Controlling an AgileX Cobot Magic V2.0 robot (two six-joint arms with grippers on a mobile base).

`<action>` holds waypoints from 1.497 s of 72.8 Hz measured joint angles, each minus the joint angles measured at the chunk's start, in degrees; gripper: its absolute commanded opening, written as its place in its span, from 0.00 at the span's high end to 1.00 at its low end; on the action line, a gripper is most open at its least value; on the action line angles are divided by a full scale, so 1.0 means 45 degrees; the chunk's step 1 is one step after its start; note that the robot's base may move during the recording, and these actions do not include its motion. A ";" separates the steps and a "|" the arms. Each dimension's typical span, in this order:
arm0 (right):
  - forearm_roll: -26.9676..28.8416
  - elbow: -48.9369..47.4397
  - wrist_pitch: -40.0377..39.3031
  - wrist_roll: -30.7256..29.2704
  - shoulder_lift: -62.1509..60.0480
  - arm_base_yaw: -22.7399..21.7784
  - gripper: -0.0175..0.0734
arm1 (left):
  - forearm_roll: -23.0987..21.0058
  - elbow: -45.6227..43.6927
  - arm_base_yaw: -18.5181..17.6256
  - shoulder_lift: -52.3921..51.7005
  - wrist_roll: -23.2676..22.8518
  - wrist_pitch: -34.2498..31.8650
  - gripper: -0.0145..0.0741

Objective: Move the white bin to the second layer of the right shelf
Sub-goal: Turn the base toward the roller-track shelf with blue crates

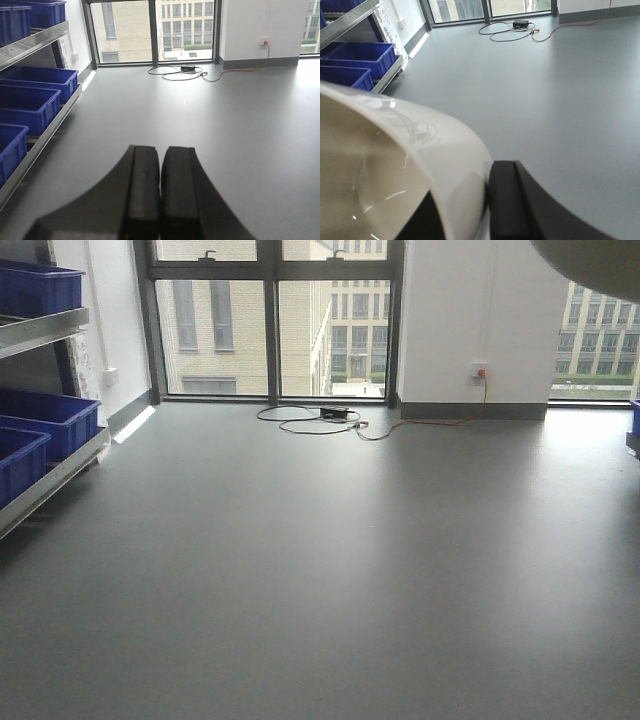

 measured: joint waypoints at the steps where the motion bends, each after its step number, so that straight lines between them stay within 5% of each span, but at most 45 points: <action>1: 0.0000 0.0000 0.0000 0.0000 0.0000 0.0000 0.75 | 0.0000 0.0000 0.0000 0.0000 0.0000 0.0000 0.74; 109: 0.0000 0.0000 0.0000 0.0000 0.0000 0.0000 0.75 | 0.0000 0.0000 0.0000 0.0000 0.0000 0.0000 0.74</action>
